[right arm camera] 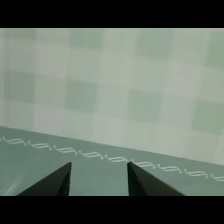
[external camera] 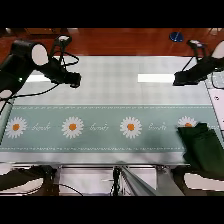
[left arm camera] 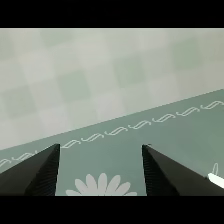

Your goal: Fold the shirts.

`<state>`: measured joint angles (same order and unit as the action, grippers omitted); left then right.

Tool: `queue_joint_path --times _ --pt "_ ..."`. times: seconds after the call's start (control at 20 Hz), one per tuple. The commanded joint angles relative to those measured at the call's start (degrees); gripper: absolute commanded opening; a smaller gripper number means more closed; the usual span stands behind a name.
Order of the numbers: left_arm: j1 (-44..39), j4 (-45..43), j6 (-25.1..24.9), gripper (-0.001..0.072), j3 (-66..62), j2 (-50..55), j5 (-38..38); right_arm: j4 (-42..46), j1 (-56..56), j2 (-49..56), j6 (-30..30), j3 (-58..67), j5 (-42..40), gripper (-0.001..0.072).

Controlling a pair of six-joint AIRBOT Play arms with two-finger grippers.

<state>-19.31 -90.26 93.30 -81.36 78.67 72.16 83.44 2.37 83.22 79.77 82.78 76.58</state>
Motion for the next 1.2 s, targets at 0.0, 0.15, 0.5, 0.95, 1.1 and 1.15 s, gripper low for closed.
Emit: queue_joint_path --times 0.0,0.15,0.5,0.95,1.1,1.15 --pt "-0.46 -2.78 -0.07 0.059 0.0 0.42 -0.46 2.38 -5.68 1.55 0.57 0.2 5.07 0.0437" --pt "-0.48 -2.75 -0.2 0.059 0.0 0.7 -2.47 0.22 -5.64 1.53 0.55 0.2 7.15 0.0436" --pt "-0.46 -2.75 -0.17 0.059 0.0 0.76 -2.69 -6.01 -5.64 1.55 -0.57 0.2 5.73 0.0434" --pt "-0.48 -2.73 -0.17 0.059 0.0 0.76 -2.71 -5.99 -5.64 1.55 -0.57 0.2 5.88 0.0434" --pt "-0.48 -2.73 -0.17 0.059 0.0 0.76 -2.71 -5.99 -5.64 1.55 -0.57 0.2 5.88 0.0434" --pt "-0.46 -2.73 -0.17 0.059 0.0 0.76 -2.71 -5.99 -5.64 1.55 -0.57 0.2 5.9 0.0434"
